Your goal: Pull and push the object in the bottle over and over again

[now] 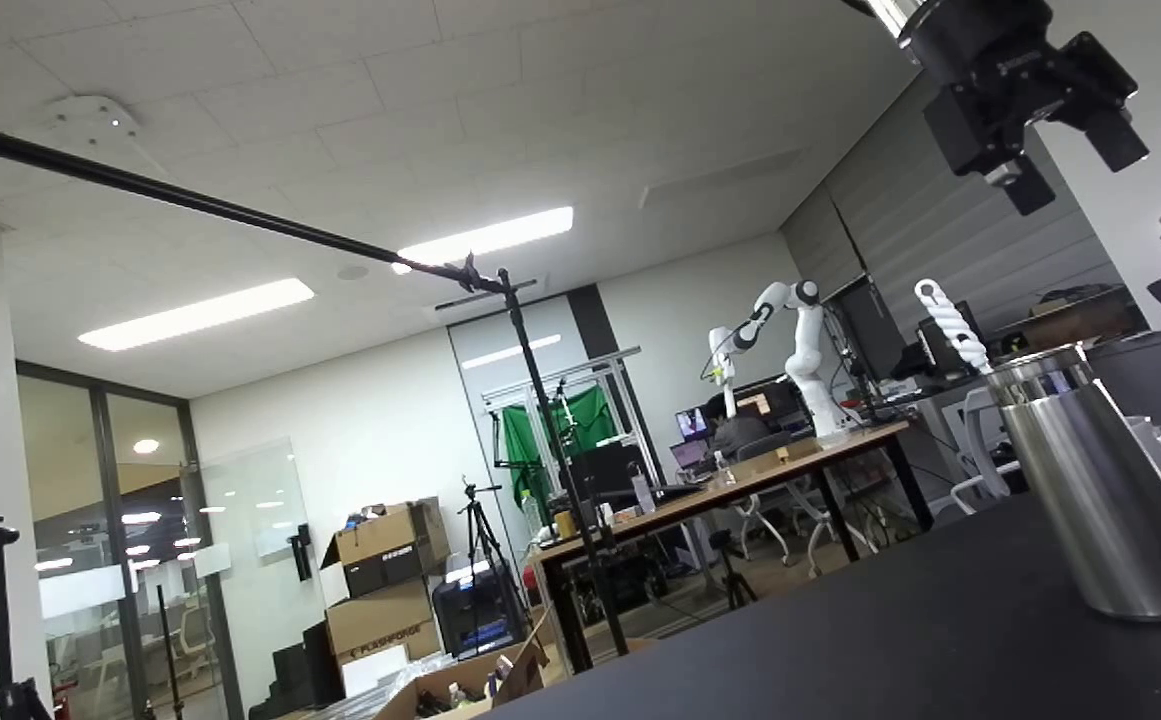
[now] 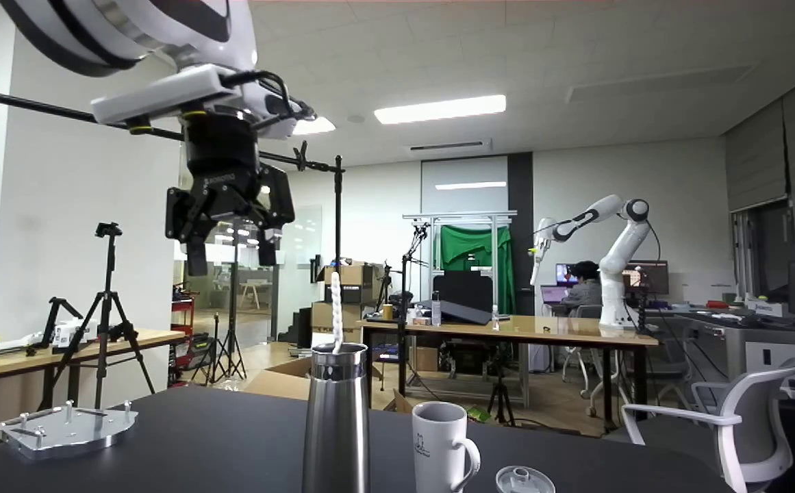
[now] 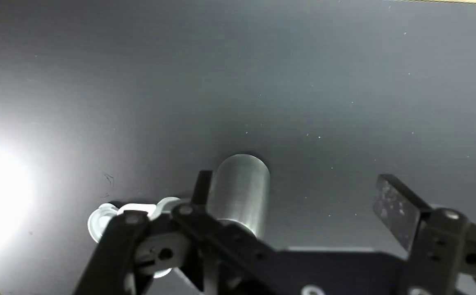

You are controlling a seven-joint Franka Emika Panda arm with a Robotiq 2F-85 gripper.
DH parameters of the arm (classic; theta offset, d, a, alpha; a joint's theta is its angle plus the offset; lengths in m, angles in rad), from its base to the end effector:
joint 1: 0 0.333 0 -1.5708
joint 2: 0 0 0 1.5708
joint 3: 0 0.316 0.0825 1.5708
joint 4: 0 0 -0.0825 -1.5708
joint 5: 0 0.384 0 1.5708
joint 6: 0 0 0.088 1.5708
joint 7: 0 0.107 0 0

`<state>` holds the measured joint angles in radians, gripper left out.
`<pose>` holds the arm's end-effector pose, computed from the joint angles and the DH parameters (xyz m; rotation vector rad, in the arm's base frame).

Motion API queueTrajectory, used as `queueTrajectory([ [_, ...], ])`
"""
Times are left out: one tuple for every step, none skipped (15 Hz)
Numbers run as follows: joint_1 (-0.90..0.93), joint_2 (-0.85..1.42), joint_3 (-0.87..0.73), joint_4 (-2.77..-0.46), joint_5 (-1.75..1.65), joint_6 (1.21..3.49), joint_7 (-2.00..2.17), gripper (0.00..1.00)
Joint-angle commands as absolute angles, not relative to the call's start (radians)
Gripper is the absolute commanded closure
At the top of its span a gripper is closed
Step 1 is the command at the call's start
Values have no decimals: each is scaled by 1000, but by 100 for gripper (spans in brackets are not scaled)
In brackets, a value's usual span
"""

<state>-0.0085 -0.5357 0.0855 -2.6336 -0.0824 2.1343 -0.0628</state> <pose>0.3743 0.0246 0.4209 3.0161 0.2592 0.0515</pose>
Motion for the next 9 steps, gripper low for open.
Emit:
queueTrajectory([
  [0,-358,46,-2457,-117,2040,-134,0],
  [-4,-321,43,-2418,-131,2016,-141,0],
  [-6,-287,38,-2380,-141,1993,-151,0],
  [-6,-253,32,-2344,-149,1975,-163,0],
  [-9,-216,30,-2303,-164,1951,-166,0],
  [-8,-184,24,-2268,-177,1938,-187,0],
  [-7,-151,19,-2233,-190,1927,-213,0],
  [-5,-120,13,-2200,-197,1927,-246,0],
  [-5,-86,9,-2164,-209,1927,-285,0],
])
